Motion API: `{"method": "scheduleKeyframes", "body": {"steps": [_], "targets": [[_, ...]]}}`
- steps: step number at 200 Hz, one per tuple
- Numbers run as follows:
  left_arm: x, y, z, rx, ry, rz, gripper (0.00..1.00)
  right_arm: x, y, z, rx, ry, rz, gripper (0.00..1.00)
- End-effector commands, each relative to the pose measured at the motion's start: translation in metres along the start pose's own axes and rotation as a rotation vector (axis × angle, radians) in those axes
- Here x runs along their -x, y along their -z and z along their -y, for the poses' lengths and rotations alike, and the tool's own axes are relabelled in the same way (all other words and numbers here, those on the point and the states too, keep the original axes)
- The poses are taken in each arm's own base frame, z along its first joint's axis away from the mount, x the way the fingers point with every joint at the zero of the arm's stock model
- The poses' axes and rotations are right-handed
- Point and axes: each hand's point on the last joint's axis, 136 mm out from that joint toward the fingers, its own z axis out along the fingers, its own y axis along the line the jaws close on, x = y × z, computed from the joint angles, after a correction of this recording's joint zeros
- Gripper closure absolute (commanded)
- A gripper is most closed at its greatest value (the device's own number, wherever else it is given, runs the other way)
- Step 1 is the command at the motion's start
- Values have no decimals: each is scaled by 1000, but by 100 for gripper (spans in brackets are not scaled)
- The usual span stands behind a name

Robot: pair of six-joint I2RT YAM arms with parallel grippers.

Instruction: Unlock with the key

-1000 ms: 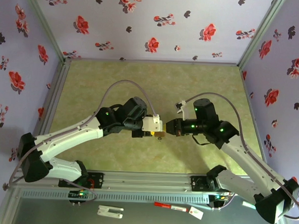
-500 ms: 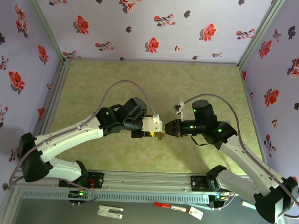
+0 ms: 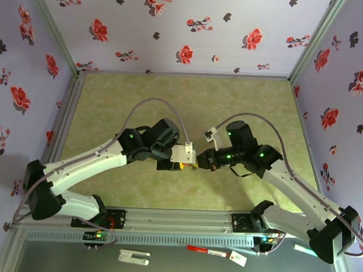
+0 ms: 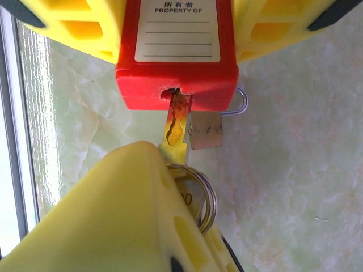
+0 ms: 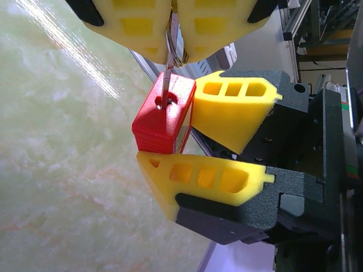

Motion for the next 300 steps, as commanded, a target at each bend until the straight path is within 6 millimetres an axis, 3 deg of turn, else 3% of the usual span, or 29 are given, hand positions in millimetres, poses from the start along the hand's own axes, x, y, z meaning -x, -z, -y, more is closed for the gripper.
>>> {"method": "scheduleKeyframes", "body": {"steps": [1, 55, 109, 144, 171, 195, 232, 271, 300], "targets": [[76, 37, -36, 176, -77, 258, 100, -13, -9, -4, 36, -40, -78, 100], [105, 64, -45, 404, -147, 379, 100, 13, -18, -21, 181, -132, 3, 100], [122, 79, -17, 143, -111, 469, 100, -16, -15, 2, -30, 90, -163, 100], [139, 85, -26, 170, -128, 515, 100, -4, -25, -3, -17, 79, -198, 100], [165, 111, -33, 206, -108, 654, 100, 4, -38, -2, 31, 12, -169, 100], [172, 125, -35, 227, -91, 720, 100, 17, -45, -10, 144, -54, -72, 100], [177, 122, -22, 130, -71, 750, 100, 16, -46, -11, 152, -31, -62, 100], [184, 111, -8, 0, -84, 730, 100, -23, -37, 7, -88, 217, -247, 100], [185, 97, -22, 105, -89, 713, 100, -11, -34, 3, -80, 186, -214, 100]]}}
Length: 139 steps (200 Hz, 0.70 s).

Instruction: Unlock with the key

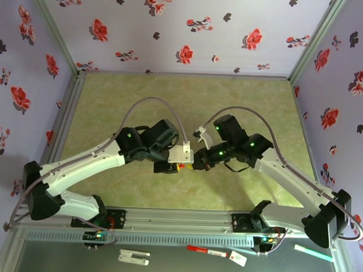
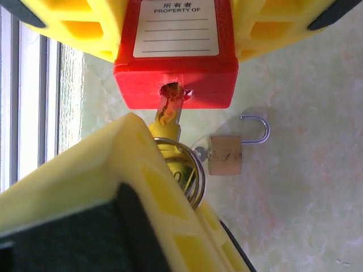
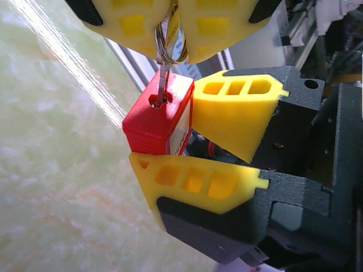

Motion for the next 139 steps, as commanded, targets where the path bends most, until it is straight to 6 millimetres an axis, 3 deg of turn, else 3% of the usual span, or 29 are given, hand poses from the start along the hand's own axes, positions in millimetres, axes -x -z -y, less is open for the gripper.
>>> {"method": "scheduleKeyframes", "body": {"steps": [1, 16, 25, 41, 57, 73, 89, 110, 139], "targets": [[185, 96, -10, 112, -212, 770, 100, -4, -21, 14, -49, 106, -54, 100], [188, 92, -20, 243, -242, 771, 100, 5, -24, 8, 16, 46, -29, 100], [192, 96, -23, 286, -254, 781, 100, 8, -27, 15, 1, 8, -27, 100], [202, 110, -20, 299, -267, 834, 100, 18, -28, 27, 25, -116, -8, 100], [208, 122, -14, 253, -265, 873, 100, 31, -26, 24, 161, -212, 41, 100], [210, 132, -6, 138, -242, 909, 100, 29, -24, 21, 187, -161, 46, 100], [210, 138, 1, -6, -206, 927, 100, 11, -26, 25, 96, -16, 8, 100], [207, 130, 7, -91, -200, 880, 100, -13, -26, 35, -66, 191, -78, 100], [206, 114, -4, -36, -191, 850, 100, -2, -28, 37, -105, 202, -51, 100]]}}
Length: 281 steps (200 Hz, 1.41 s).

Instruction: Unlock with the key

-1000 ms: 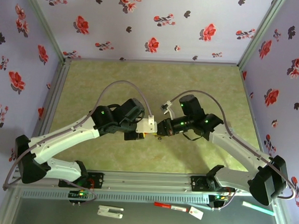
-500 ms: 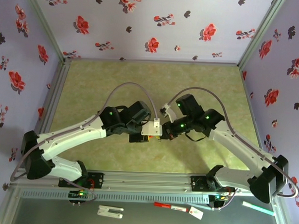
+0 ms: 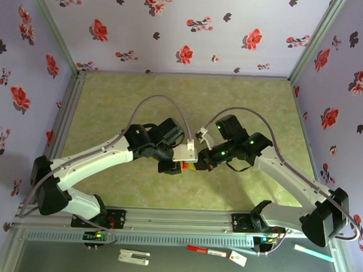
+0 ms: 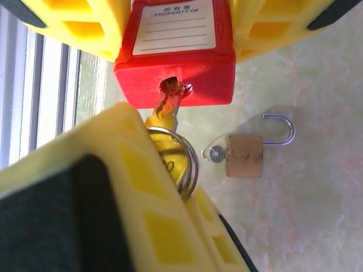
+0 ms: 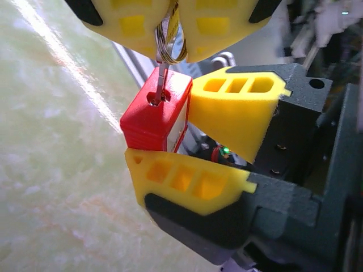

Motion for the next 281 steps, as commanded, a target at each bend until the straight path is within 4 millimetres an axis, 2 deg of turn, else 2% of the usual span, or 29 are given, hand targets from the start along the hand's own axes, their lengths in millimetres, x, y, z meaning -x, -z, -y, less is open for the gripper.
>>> {"method": "scheduleKeyframes", "body": {"steps": [1, 22, 35, 48, 60, 73, 88, 120, 158, 197, 244, 281], "targets": [[198, 131, 16, 14, -297, 866, 100, 5, -28, 25, -121, 170, -31, 100], [200, 129, -4, 244, -313, 881, 100, 21, -39, 24, -36, 5, 31, 100], [202, 134, -5, 350, -341, 906, 100, 31, -48, 16, 66, -124, 52, 100], [204, 139, 1, 302, -328, 930, 100, 36, -49, 2, 155, -147, 81, 100], [203, 137, 3, 182, -298, 909, 100, 34, -41, -1, 108, -61, 112, 100], [197, 123, 8, 110, -300, 850, 100, 30, -30, 12, 0, -22, 125, 100], [188, 111, 8, 97, -288, 825, 100, 25, -28, 22, -41, -22, 104, 100], [172, 89, 4, 71, -229, 799, 100, 10, -51, 39, 4, -109, 73, 100], [145, 47, 5, 32, -164, 712, 100, 0, -65, 58, -5, -138, 94, 100], [121, 11, 4, 4, -92, 665, 100, -13, -89, 74, -10, -191, 62, 100], [100, -23, 3, -10, -49, 613, 100, -29, -107, 89, 9, -259, 58, 100], [92, -38, 4, -21, -40, 589, 100, -41, -115, 94, 17, -284, 42, 100]]}}
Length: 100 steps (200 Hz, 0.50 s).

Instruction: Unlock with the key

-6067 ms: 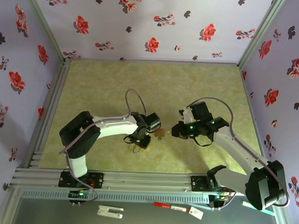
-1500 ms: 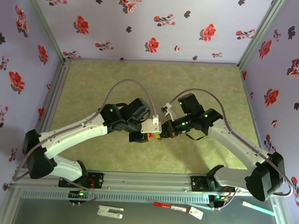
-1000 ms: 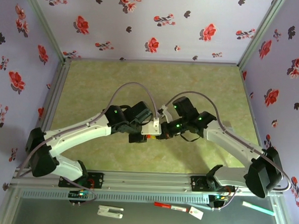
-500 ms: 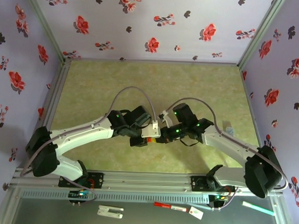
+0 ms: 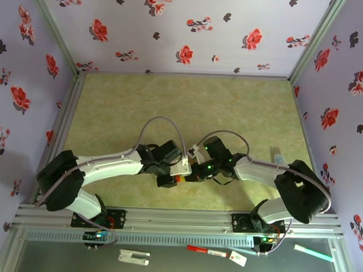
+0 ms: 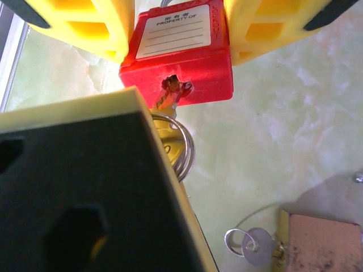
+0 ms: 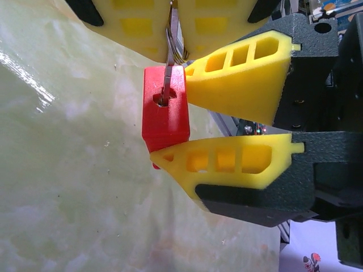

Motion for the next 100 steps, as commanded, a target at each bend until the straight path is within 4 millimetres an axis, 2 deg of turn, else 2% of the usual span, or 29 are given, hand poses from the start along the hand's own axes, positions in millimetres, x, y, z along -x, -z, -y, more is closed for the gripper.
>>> {"method": "scheduleKeyframes", "body": {"steps": [1, 37, 80, 100], "targets": [[168, 83, 20, -70, -182, 705, 100, 5, -16, 13, -40, 18, 51, 100], [160, 65, 19, -85, -166, 659, 100, -2, -21, 22, -56, -11, 40, 100], [152, 62, 15, -81, -143, 642, 67, -1, -17, 27, -95, -18, 62, 100], [144, 62, 12, -68, -130, 630, 58, -3, -18, 28, -96, -34, 54, 100]]}}
